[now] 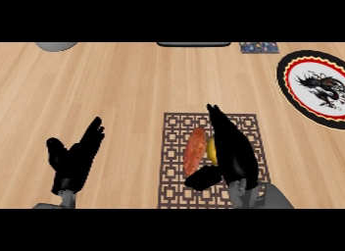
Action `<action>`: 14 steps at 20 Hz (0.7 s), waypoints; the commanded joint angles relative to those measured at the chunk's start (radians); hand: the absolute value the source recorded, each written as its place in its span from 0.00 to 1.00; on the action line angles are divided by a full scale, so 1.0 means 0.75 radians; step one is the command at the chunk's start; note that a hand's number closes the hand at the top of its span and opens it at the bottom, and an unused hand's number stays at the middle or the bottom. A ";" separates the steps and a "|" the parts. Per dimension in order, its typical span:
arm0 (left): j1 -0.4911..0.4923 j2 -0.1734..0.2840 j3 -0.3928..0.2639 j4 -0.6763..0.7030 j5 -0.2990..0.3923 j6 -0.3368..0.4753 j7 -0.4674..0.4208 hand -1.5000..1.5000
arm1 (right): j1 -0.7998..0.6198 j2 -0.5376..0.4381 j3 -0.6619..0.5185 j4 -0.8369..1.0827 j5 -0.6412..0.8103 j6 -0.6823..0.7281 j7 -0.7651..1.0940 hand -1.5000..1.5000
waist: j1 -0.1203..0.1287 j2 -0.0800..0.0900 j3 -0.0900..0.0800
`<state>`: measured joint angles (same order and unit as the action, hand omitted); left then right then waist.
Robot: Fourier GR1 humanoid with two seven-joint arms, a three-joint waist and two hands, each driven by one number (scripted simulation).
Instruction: Pick the sweet potato from the placemat and place it in the plate
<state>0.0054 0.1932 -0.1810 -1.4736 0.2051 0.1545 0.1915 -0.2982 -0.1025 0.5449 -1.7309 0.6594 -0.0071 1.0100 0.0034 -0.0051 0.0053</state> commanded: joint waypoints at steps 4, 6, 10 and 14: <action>-0.019 -0.003 0.051 0.138 0.007 -0.063 -0.025 0.50 | -0.050 0.070 -0.013 0.153 0.126 0.042 0.051 0.00 | -0.002 0.008 -0.008; 0.037 -0.004 0.042 0.096 -0.013 -0.064 -0.060 0.50 | -0.056 0.064 -0.029 0.051 0.131 0.141 0.147 0.00 | -0.004 0.006 -0.008; 0.047 -0.065 -0.016 -0.008 -0.050 -0.002 0.044 0.50 | -0.049 0.134 -0.009 0.222 0.202 0.046 0.076 0.00 | 0.001 0.006 -0.007; -0.061 -0.024 0.074 0.127 -0.028 -0.074 0.033 0.50 | -0.104 0.135 -0.031 0.305 0.138 0.039 0.046 0.00 | -0.002 0.008 -0.007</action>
<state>-0.0040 0.1847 -0.1369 -1.4471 0.1929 0.1058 0.1806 -0.3424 -0.0146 0.5297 -1.5362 0.7770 0.0083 1.0147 0.0049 -0.0060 0.0075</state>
